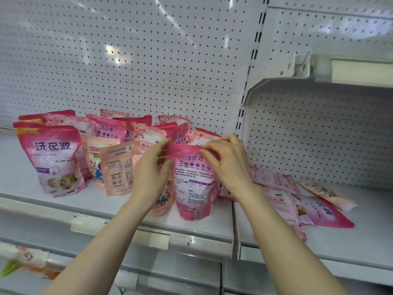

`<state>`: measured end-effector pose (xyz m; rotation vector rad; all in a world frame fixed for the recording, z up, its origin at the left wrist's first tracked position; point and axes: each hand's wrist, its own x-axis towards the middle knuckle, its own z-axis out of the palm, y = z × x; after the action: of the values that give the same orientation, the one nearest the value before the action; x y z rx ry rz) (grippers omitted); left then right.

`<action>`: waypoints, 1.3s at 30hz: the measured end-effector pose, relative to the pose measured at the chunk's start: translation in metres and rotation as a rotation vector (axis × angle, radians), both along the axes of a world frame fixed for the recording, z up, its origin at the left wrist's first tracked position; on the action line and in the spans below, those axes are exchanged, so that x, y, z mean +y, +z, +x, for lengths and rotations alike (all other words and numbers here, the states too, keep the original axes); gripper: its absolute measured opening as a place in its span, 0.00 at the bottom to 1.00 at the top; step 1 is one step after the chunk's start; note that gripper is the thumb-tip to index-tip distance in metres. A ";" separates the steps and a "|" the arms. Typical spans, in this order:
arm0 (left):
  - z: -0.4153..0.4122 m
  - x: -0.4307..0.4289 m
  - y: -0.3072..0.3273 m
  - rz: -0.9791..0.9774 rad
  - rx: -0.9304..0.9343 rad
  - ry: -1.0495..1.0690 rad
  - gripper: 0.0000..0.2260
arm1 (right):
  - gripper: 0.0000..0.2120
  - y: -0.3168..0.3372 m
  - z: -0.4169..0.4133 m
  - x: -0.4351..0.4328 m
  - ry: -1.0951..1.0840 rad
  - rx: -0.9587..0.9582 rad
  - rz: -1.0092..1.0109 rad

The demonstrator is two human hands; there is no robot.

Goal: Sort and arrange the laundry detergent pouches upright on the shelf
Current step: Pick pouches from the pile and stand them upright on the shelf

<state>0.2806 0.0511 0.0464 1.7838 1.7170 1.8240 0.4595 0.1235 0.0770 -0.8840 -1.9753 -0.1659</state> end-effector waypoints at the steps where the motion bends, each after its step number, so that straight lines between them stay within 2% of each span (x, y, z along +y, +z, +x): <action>1: -0.001 0.001 -0.001 0.007 0.024 0.010 0.23 | 0.11 0.000 0.002 -0.002 0.000 0.005 0.016; 4: -0.001 0.001 -0.005 0.039 0.101 0.046 0.24 | 0.13 -0.007 0.020 -0.010 -0.014 0.111 0.012; 7: 0.008 -0.004 -0.005 0.131 0.291 0.165 0.25 | 0.13 -0.026 0.064 -0.010 -0.176 0.218 0.002; 10: 0.033 -0.007 -0.004 0.311 0.423 0.136 0.22 | 0.16 -0.049 0.126 -0.001 -0.401 0.198 -0.179; 13: 0.071 -0.008 -0.011 0.398 0.515 -0.035 0.16 | 0.19 -0.060 0.182 0.010 -0.541 0.140 -0.428; 15: 0.098 -0.003 -0.019 0.324 0.569 -0.171 0.14 | 0.20 -0.061 0.209 0.020 -0.589 0.096 -0.551; 19: 0.146 0.023 -0.040 0.038 0.595 -0.323 0.15 | 0.25 -0.064 0.241 0.052 -0.661 -0.077 -0.730; 23: 0.174 0.047 -0.056 -0.193 0.640 -0.393 0.16 | 0.23 -0.072 0.257 0.089 -0.662 -0.178 -0.824; 27: 0.179 0.056 -0.067 -0.315 0.681 -0.411 0.15 | 0.14 -0.080 0.259 0.122 -0.673 -0.207 -0.913; 31: 0.180 0.054 -0.071 -0.352 0.602 -0.399 0.15 | 0.20 -0.084 0.253 0.146 -0.689 -0.278 -0.954; 34: 0.186 0.054 -0.071 -0.393 0.547 -0.353 0.16 | 0.19 -0.081 0.249 0.163 -0.650 -0.362 -0.985; 36: 0.189 0.055 -0.071 -0.429 0.494 -0.333 0.16 | 0.15 -0.075 0.250 0.168 -0.670 -0.322 -1.005; 39: 0.194 0.057 -0.072 -0.465 0.446 -0.302 0.15 | 0.07 -0.070 0.263 0.175 -0.717 -0.149 -0.988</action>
<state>0.4742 0.1084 -0.0258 2.1744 1.6848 0.8629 0.7223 0.2981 0.0066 -2.2496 -1.7383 0.3931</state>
